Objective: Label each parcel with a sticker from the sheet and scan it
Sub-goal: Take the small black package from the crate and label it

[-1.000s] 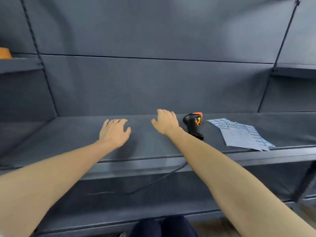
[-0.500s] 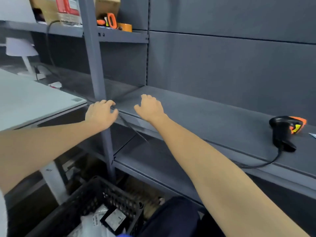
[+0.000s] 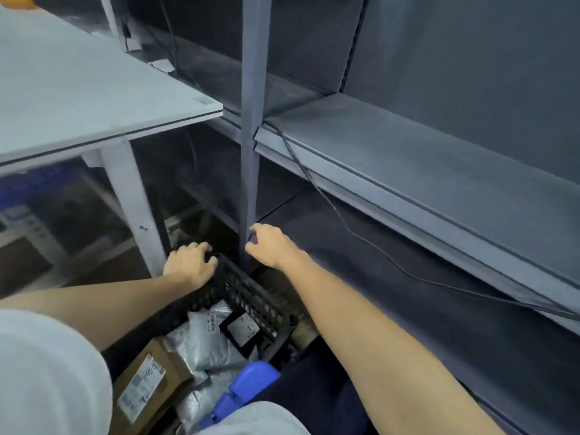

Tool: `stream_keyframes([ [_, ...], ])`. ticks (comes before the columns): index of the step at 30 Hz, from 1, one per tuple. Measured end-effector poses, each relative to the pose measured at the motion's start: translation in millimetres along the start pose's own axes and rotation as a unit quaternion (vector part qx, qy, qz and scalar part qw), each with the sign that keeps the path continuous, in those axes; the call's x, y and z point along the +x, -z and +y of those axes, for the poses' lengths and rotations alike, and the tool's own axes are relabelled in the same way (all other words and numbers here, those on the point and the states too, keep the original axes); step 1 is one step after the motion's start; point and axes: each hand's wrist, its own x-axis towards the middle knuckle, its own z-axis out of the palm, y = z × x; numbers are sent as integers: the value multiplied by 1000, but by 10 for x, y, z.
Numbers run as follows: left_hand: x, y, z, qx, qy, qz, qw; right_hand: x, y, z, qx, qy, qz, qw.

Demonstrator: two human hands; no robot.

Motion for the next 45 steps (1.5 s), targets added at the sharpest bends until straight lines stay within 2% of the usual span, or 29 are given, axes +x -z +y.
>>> stream_keyframes([
  [14,-339,-1784,-436,-39,66,-219,973,228,-1864,771,5,-126,-189,974],
  [22,-493,-2420,-522,-153,132,-287,936,252,-2518,1048,22,-172,-251,952],
  [25,-447,-2561,-537,-198,166,-290,922,298,-2654,1093,25,-184,-267,946],
  [27,-360,-2617,-522,-222,183,-265,920,343,-2715,1122,29,-182,-275,944],
  [31,-47,-2659,-528,-206,172,-160,950,402,-2789,1171,37,-184,-270,944],
  [33,149,-2687,-559,-189,152,-141,960,421,-2806,1187,34,-184,-270,944],
  [38,424,-2806,-506,-224,176,-214,935,473,-2767,1253,34,-194,-253,947],
  [45,276,-2991,-365,-269,228,-246,903,524,-2702,1217,48,-183,-231,954],
])
